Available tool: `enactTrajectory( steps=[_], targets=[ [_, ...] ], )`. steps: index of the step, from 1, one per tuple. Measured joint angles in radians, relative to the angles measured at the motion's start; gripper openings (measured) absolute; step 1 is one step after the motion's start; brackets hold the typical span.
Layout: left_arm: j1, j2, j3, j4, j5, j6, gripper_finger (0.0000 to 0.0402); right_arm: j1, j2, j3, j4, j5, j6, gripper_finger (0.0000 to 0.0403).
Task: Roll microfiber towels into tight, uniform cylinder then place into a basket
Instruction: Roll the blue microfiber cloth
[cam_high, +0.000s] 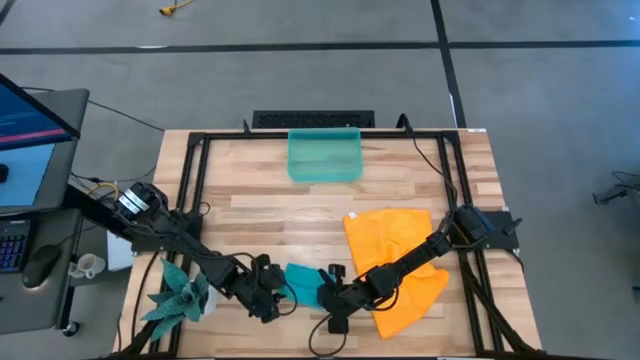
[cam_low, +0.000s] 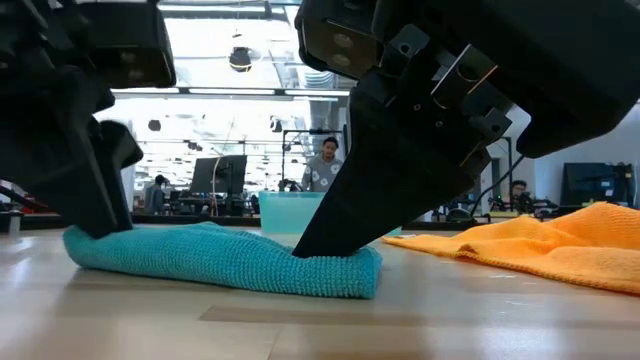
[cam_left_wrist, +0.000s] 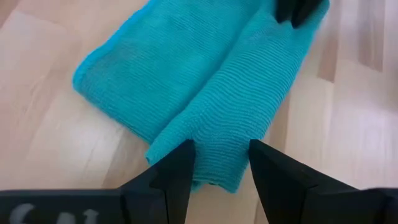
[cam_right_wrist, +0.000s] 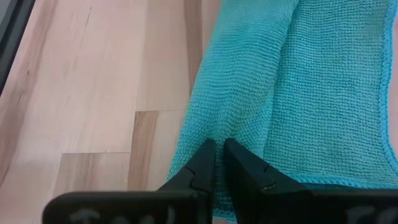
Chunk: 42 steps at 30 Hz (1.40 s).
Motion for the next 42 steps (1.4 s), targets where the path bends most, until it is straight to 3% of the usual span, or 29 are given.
enactTrajectory(
  steps=[8,18,28,35,42],
  targets=[
    [-0.021,0.001,-0.030,0.078,0.048,-0.111,0.0153,0.000,-0.003,0.000,0.000,-0.010,0.040,0.0059],
    [-0.036,0.002,-0.031,0.060,0.115,-0.401,0.0153,-0.008,-0.005,0.021,-0.034,-0.033,0.122,0.0071],
    [-0.057,-0.051,0.010,0.054,0.042,-0.237,0.0153,-0.007,-0.006,0.022,-0.047,-0.040,0.149,0.0091],
    [-0.117,-0.118,0.064,0.049,-0.178,-0.078,0.0153,-0.007,-0.006,0.022,-0.046,-0.039,0.149,0.0091],
    [-0.091,-0.006,0.064,0.086,-0.184,-0.070,0.0153,-0.007,-0.006,0.022,-0.045,-0.036,0.149,0.0091]
  ],
)
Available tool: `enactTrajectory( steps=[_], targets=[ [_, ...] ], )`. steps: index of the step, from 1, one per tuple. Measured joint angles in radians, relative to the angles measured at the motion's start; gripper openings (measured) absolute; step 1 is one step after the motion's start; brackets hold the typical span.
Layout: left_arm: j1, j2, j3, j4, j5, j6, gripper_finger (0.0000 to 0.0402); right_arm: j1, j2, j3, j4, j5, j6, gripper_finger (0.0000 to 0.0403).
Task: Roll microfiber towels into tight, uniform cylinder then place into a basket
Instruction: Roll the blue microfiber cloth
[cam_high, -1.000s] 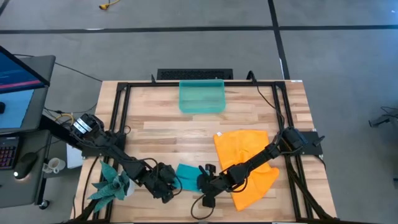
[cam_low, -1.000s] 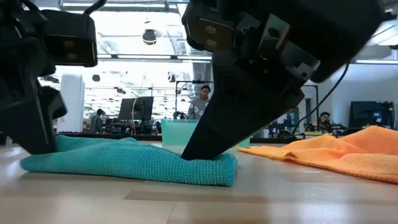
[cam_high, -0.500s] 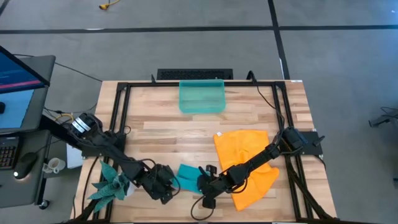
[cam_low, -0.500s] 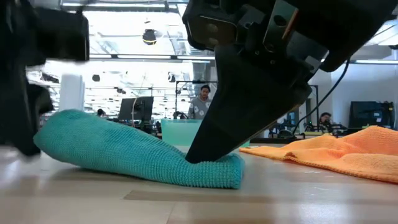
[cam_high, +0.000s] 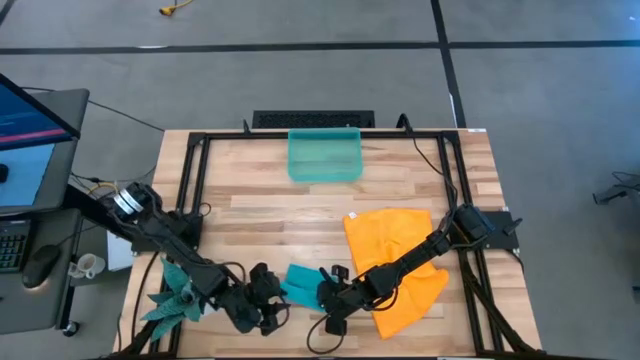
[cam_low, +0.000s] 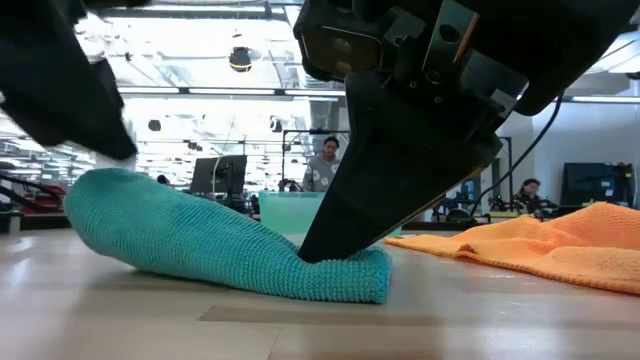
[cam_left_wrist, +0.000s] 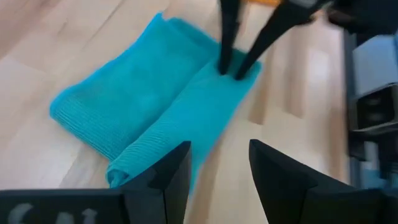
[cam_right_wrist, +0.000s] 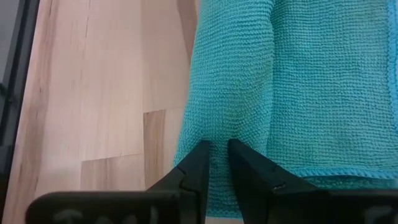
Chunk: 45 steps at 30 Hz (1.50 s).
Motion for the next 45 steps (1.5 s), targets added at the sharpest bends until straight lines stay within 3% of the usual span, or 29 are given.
enactTrajectory(
  steps=[6,14,27,37,42,45],
  targets=[
    [0.055,0.105,-0.001,0.027,0.064,-0.033,0.0153,0.000,0.000,0.000,-0.001,0.000,0.000,0.0091],
    [0.054,0.120,0.003,0.002,0.066,-0.206,0.0153,0.002,0.000,0.000,-0.002,0.000,-0.002,0.0097],
    [0.054,0.119,0.002,-0.026,0.115,-0.508,0.0153,-0.021,-0.027,-0.001,-0.029,-0.039,-0.018,0.0170],
    [0.057,0.121,0.000,-0.010,0.101,-0.589,0.0153,-0.015,-0.165,-0.006,-0.124,0.047,-0.163,0.0143],
    [0.062,0.121,0.000,-0.009,0.100,-0.588,0.0153,0.032,-0.201,-0.004,-0.022,0.137,-0.356,0.0130],
    [0.062,0.122,0.000,-0.008,0.099,-0.575,0.0153,0.066,-0.182,-0.002,0.019,0.134,-0.492,0.0128]
  ],
)
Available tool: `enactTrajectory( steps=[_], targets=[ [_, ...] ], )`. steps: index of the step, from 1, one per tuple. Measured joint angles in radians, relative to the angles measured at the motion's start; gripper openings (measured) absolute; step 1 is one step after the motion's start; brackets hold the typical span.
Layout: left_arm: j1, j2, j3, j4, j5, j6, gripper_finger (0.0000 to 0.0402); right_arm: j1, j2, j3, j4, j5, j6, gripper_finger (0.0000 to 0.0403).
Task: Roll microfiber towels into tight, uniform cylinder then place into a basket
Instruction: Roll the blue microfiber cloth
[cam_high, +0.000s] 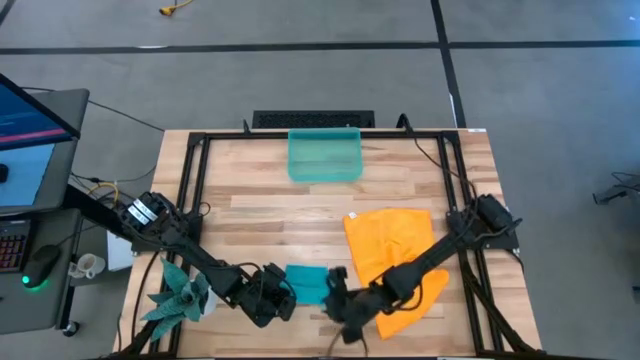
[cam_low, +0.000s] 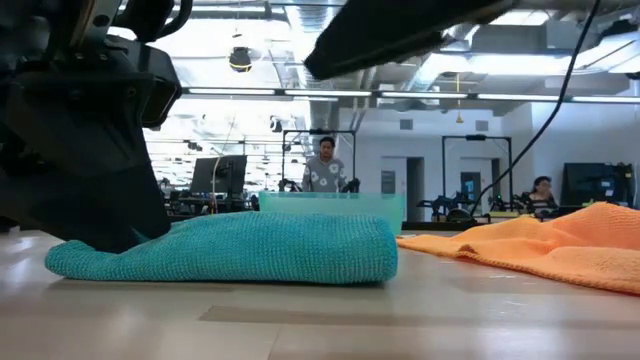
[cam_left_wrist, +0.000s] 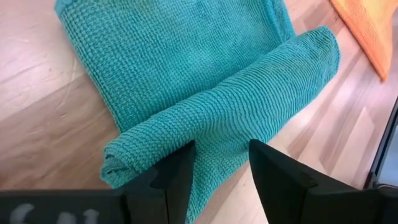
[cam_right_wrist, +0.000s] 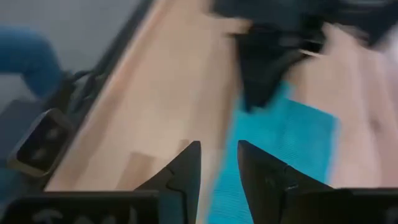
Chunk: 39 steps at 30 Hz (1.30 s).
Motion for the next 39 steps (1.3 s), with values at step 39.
enactTrajectory(
  steps=[39],
  targets=[
    [-0.024,0.005,0.026,0.014,-0.078,0.332,0.0153,-0.091,0.184,-0.006,-0.073,-0.078,0.214,0.0167]
  ],
)
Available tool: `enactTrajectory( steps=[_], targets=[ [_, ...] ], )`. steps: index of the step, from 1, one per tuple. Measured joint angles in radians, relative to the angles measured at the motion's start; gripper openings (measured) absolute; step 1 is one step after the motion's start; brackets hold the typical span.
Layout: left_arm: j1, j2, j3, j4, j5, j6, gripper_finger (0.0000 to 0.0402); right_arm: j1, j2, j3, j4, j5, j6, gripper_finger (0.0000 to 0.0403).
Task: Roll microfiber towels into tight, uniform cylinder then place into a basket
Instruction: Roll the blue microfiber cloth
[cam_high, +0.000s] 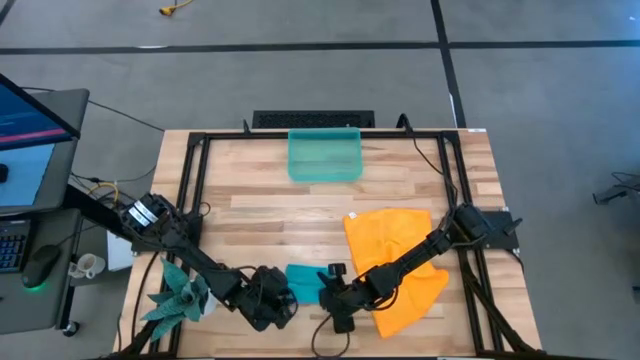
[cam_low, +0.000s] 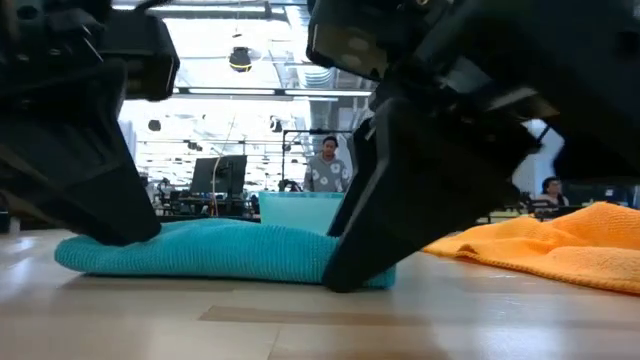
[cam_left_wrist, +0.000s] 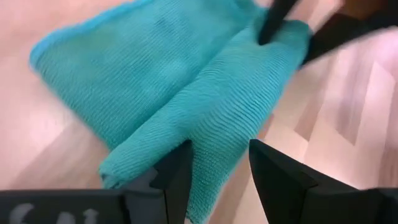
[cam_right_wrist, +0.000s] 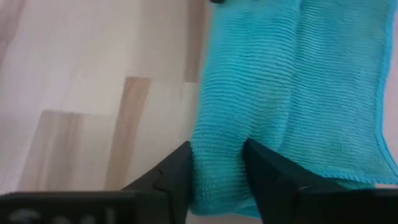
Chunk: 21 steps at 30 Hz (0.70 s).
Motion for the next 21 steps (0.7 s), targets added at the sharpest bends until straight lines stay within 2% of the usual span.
enactTrajectory(
  steps=[5,11,16,21],
  targets=[
    [-0.026,0.000,0.044,-0.051,-0.039,0.159,0.0153,-0.002,0.000,-0.004,0.000,0.006,0.055,0.0094],
    [-0.057,0.000,0.171,-0.355,-0.099,0.265,0.0153,-0.002,-0.003,-0.004,-0.004,-0.011,0.096,0.0017],
    [-0.109,-0.002,0.278,-0.544,-0.208,0.435,0.0153,-0.004,-0.003,-0.004,-0.004,-0.024,0.152,0.0022],
    [-0.151,-0.003,0.305,-0.538,-0.236,0.711,0.0153,-0.004,-0.003,-0.005,0.014,-0.031,0.173,0.0024]
  ],
)
